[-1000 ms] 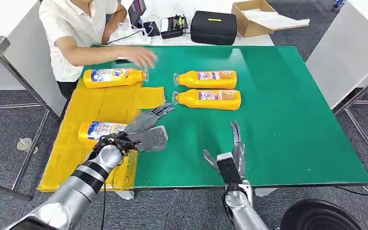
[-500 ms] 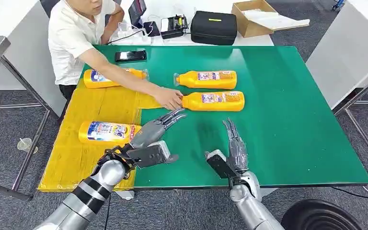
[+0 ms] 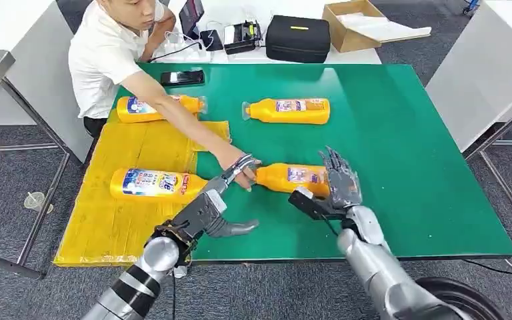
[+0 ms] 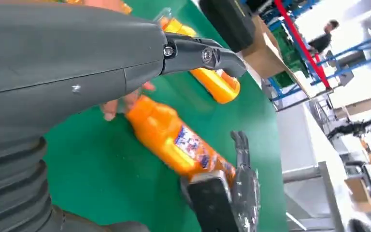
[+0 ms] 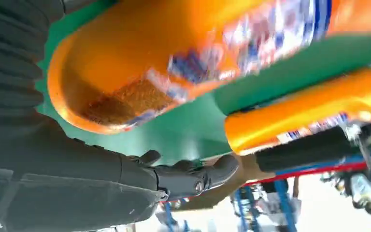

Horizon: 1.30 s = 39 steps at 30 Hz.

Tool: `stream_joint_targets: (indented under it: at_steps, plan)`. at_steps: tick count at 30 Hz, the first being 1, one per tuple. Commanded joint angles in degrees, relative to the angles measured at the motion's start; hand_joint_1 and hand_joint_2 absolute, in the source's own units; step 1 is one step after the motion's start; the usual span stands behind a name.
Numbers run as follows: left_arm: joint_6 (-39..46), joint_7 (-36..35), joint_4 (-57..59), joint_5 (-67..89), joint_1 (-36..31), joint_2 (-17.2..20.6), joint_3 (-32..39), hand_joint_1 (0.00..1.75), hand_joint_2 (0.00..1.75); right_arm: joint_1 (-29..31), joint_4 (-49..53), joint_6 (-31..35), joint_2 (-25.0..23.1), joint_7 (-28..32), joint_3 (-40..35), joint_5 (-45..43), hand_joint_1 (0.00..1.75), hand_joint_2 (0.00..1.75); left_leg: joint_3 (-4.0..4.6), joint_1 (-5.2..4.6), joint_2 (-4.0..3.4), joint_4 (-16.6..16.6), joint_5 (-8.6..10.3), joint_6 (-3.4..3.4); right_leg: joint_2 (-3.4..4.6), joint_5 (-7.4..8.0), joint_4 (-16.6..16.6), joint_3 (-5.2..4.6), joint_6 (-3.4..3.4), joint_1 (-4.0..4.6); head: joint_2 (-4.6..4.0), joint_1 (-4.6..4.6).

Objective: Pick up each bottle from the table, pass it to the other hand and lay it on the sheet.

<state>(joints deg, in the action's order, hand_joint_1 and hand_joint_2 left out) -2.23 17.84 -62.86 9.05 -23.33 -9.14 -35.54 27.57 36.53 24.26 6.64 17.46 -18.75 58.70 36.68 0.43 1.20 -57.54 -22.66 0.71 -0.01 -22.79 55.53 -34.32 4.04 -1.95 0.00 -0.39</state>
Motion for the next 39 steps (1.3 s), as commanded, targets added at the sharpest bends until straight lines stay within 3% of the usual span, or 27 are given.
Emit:
stream_joint_targets:
  at_steps: [1, 12, 22, 24, 25, 26, 27, 34, 36, 39]
  plan:
    - [3.20, -0.62, -0.36, 2.05, -0.17, -0.30, 0.67, 0.00, 1.75, 5.95, -9.80, -1.05, 0.45, -3.21, -4.55, 2.67, 0.00, 1.75, -0.40, 0.10, -0.28, -0.07, -0.26, -0.06, 0.13, -0.19, 0.02, 0.37, -0.36, 0.17, 0.00, 0.00]
    - [3.38, -0.68, -0.44, 2.37, -0.06, -0.06, 0.75, 0.00, 1.75, 7.55, -11.13, -1.36, 1.04, -5.88, -5.30, 5.08, 0.00, 1.75, -0.16, 0.09, -0.17, -0.02, -0.10, -0.01, 0.09, -0.06, 0.01, 0.15, -0.19, 0.10, 0.00, 0.00]
    - [3.06, -0.73, -0.58, 2.58, -0.40, 0.25, 0.57, 0.00, 1.75, 9.60, -16.20, -18.75, 1.79, -8.91, -5.53, 3.91, 0.00, 1.75, -0.44, 0.14, -0.24, -0.12, -0.28, -0.04, 0.08, -0.22, 0.06, 0.44, -0.40, 0.20, 0.00, 0.00]
    - [3.10, -0.73, -0.07, 2.66, -0.14, 0.25, 0.93, 0.00, 1.75, 9.95, -17.19, -20.78, 1.86, -13.71, -6.19, 5.04, 0.00, 1.75, -0.30, 0.13, -0.08, 0.01, -0.09, -0.02, -0.01, -0.09, -0.06, 0.29, -0.21, 0.15, 0.00, 0.00]
    - [3.11, -0.75, -0.04, 2.71, -0.07, 0.21, 1.05, 0.00, 1.75, 10.07, -17.06, -20.70, 1.94, -15.07, -6.74, 5.83, 0.51, 1.75, -0.39, 0.14, -0.10, -0.01, -0.13, -0.02, -0.02, -0.11, -0.06, 0.39, -0.27, 0.17, 0.00, 0.00]
    - [3.15, -0.84, -0.11, 2.76, 0.07, 0.23, 1.17, 0.00, 1.75, 10.34, -17.26, -21.15, 1.79, -16.96, -7.21, 6.60, 1.75, 1.75, -0.34, 0.12, -0.07, 0.02, -0.07, -0.01, -0.02, -0.06, -0.08, 0.32, -0.19, 0.13, 0.00, 0.00]
    - [3.16, -1.22, -0.32, 2.92, 0.26, 0.14, 1.46, 0.00, 1.75, 11.06, -17.64, -23.72, 1.56, -20.14, -8.14, 7.97, 1.75, 1.75, -0.39, 0.13, -0.05, 0.01, -0.07, -0.01, -0.04, -0.08, -0.07, 0.38, -0.22, 0.14, 0.00, 0.00]
    - [3.18, -1.68, 0.18, 3.51, -0.12, -0.44, 2.39, 0.00, 1.75, 11.62, -17.73, -27.26, 1.34, -23.68, -7.79, 8.68, 1.75, 1.75, -0.48, 0.11, -0.02, 0.03, 0.01, 0.04, -0.02, -0.03, -0.08, 0.47, -0.16, 0.11, 0.00, 0.00]
    - [3.15, -1.66, 0.42, 3.47, -0.25, -0.39, 2.62, 0.00, 1.75, 11.30, -17.67, -27.25, 1.72, -22.86, -6.79, 7.76, 1.75, 1.75, -0.58, 0.14, -0.05, 0.03, -0.03, 0.02, -0.05, -0.06, -0.10, 0.60, -0.29, 0.17, 0.00, 0.02]
    - [3.27, -1.22, 0.01, 3.63, 0.11, 0.22, 2.46, 0.00, 1.75, 10.21, -16.08, -24.32, 2.20, -15.65, -4.35, 4.44, 1.75, 1.75, -0.62, 0.13, 0.09, 0.06, 0.01, 0.03, -0.14, -0.05, -0.13, 0.64, -0.18, 0.14, 0.00, 0.00]
